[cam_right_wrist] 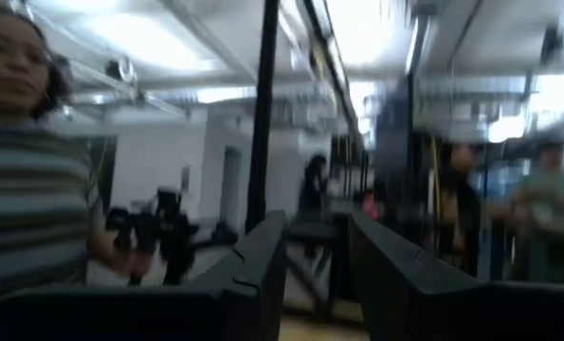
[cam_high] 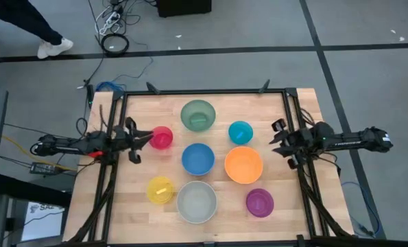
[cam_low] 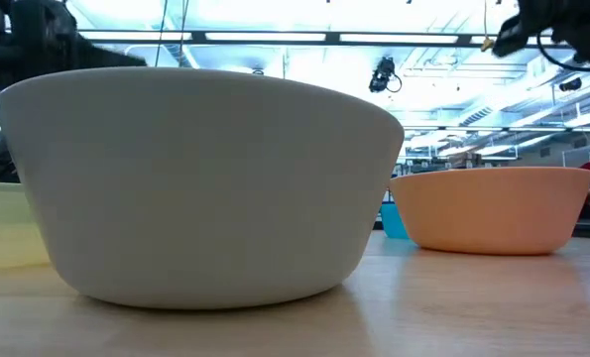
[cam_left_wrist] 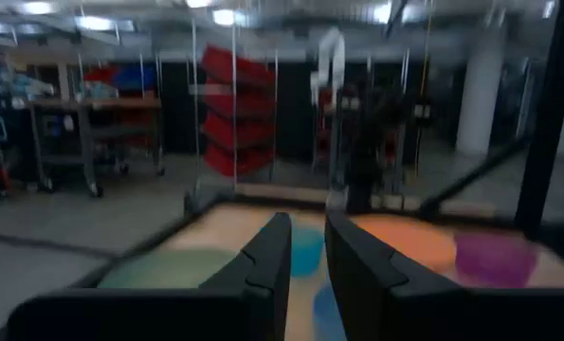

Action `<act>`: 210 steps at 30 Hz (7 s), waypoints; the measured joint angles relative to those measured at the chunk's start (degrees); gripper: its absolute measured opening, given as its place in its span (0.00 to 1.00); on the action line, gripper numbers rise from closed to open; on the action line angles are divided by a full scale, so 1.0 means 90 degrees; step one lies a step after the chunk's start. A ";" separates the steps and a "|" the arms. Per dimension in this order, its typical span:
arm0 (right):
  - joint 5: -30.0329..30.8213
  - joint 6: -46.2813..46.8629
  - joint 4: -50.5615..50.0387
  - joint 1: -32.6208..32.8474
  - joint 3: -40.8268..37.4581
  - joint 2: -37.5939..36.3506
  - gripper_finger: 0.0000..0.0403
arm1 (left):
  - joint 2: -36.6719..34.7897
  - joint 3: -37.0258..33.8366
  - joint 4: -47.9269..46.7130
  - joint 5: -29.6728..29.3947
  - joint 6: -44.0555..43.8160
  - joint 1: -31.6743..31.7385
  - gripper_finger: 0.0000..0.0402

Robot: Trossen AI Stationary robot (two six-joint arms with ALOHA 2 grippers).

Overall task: Nest bowls inside each other
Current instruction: Stack the orange bowl on top of the green bowl

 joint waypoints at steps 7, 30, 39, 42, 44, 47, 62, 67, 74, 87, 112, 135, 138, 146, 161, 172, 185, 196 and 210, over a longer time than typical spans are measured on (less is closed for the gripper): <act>-0.0015 0.0583 0.0316 0.0002 0.0007 0.0002 0.26 | -0.0005 0.0000 0.1625 -0.0002 0.0002 0.0000 0.19; 0.5024 0.0472 0.0707 -0.0001 0.0036 0.0064 0.26 | 0.0002 0.0408 0.1816 -0.1525 0.1897 0.0005 0.19; 0.5008 0.1845 0.0393 0.0044 0.0036 0.0231 0.26 | 0.0113 0.0463 0.0955 -0.1242 0.0028 -0.0010 0.19; 0.5003 0.2192 0.0286 0.0041 0.0036 0.0435 0.26 | 0.0427 0.0668 0.0236 -0.1216 -0.0278 -0.0012 0.19; 0.5003 0.2448 0.0317 0.0041 0.0039 0.0635 0.26 | 0.0739 0.0894 0.0249 -0.1206 -0.0235 -0.0012 0.19; 0.5003 0.2728 0.0368 0.0041 0.0064 0.0935 0.26 | 0.1319 0.1537 -0.0220 -0.1136 0.0092 -0.0012 0.19; 0.5044 0.1042 -0.0976 -0.0507 0.2365 0.2954 0.26 | 0.4487 0.5241 -0.4540 -0.1168 0.0160 0.0228 0.19; 0.5165 0.1164 -0.4586 -0.0584 0.4410 0.4165 0.26 | 0.4839 0.5379 -0.5860 -0.0952 -0.0700 0.0532 0.19; 0.5204 0.1786 -0.8757 -0.0478 0.7153 0.5974 0.26 | 0.5014 0.5074 -0.6066 -0.0307 -0.0995 0.0639 0.19; 0.3438 0.3366 -1.3000 0.0045 0.8345 0.7414 0.26 | 0.5055 0.5017 -0.5897 -0.0263 -0.0770 0.0639 0.19; 0.2936 0.5174 -1.2762 0.1086 0.6833 0.8058 0.41 | 0.5096 0.5013 -0.5447 -0.0294 -0.0607 0.0639 0.19; 0.2391 0.4883 -1.1008 0.0811 0.5826 0.7767 0.02 | 0.5604 0.5010 -0.4811 -0.0505 -0.0307 0.0639 0.19; 0.2595 0.4840 -1.1147 0.0803 0.5996 0.7494 0.00 | 0.5676 0.5013 -0.4633 -0.0511 -0.0287 0.0639 0.19; 0.3525 0.4564 -1.1374 0.0677 0.7050 0.6863 0.00 | 0.5711 0.5010 -0.4570 -0.0508 -0.0286 0.0639 0.19; 0.4081 0.2658 -0.9094 -0.0664 0.7837 0.7465 0.00 | 0.5707 0.5013 -0.4471 -0.0829 -0.0317 0.0639 0.19; 0.3568 0.2351 -0.8437 -0.1434 0.7832 0.8604 0.00 | 0.5700 0.5015 -0.3660 -0.1006 -0.0114 0.0639 0.19; 0.3141 0.2119 -0.7599 -0.1975 0.7849 0.8965 0.00 | 0.5700 0.5015 -0.3001 -0.1171 0.0098 0.0639 0.19; 0.2778 0.2107 -0.6531 -0.2639 0.7851 0.8967 0.00 | 0.5700 0.5015 -0.2967 -0.1171 0.0098 0.0639 0.19; 0.2792 0.2143 -0.6513 -0.2997 0.7851 0.8975 0.00 | 0.5700 0.5015 -0.2811 -0.1178 0.0194 0.0639 0.19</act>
